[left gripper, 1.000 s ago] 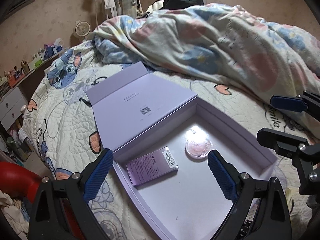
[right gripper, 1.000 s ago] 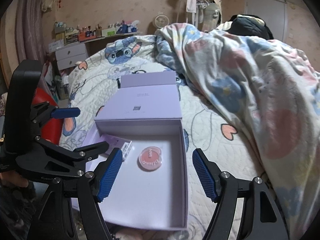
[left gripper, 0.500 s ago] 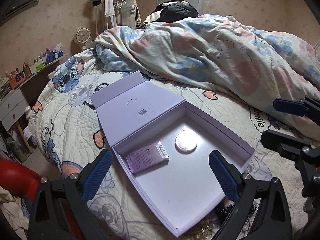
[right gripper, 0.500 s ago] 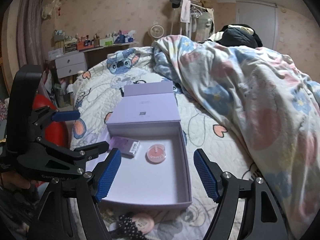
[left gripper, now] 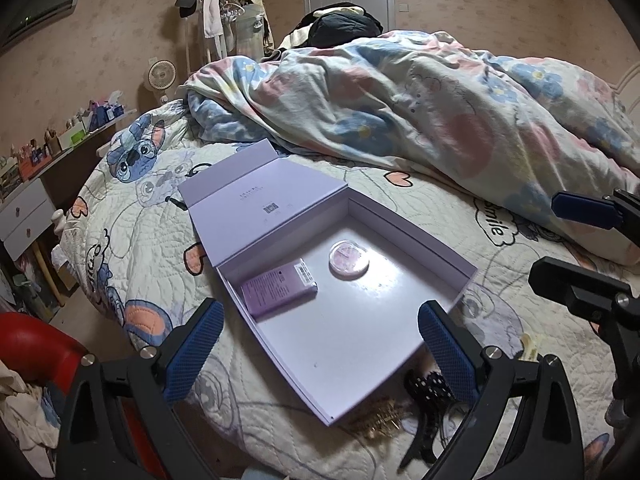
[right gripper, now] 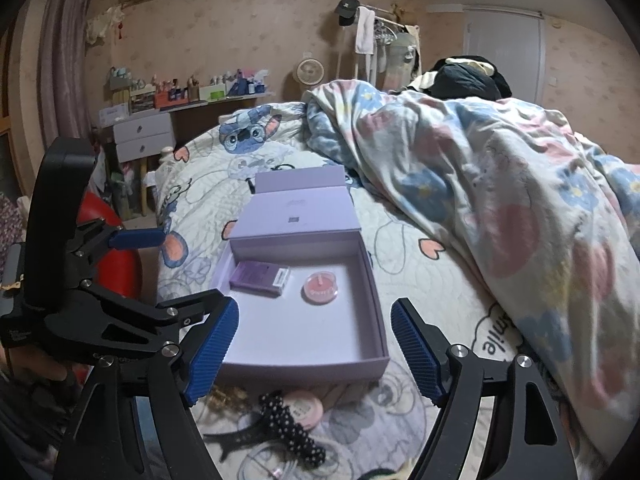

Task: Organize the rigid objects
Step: 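Withdraw both grippers from the lilac box toward the remaining items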

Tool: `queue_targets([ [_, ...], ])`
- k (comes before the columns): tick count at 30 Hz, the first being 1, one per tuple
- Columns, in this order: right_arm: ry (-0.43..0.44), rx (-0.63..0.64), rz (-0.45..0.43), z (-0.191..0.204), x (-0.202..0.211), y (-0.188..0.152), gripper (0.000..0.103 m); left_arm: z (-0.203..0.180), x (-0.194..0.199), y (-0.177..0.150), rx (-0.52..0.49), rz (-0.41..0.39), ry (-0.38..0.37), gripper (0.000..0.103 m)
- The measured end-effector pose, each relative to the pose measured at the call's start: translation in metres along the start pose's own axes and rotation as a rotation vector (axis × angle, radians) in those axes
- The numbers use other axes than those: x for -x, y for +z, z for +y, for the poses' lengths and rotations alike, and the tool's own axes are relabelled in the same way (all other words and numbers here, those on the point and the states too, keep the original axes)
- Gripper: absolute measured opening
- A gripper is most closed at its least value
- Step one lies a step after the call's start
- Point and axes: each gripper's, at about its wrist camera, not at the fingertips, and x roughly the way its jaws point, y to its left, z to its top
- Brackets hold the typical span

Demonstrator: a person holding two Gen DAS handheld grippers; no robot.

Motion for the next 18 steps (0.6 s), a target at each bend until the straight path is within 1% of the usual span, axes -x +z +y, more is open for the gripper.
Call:
queue_targets([
  [13,-0.018,-0.036,-0.004,-0.002,0.03,-0.033,0.08,-0.022,0.02,-0.023,-0.016,-0.004,-0.027,0.099],
  [18,-0.029,-0.053,0.001,-0.004,0.035,-0.047,0.08,-0.028,0.024,-0.035,-0.014,-0.01,-0.06,0.099],
])
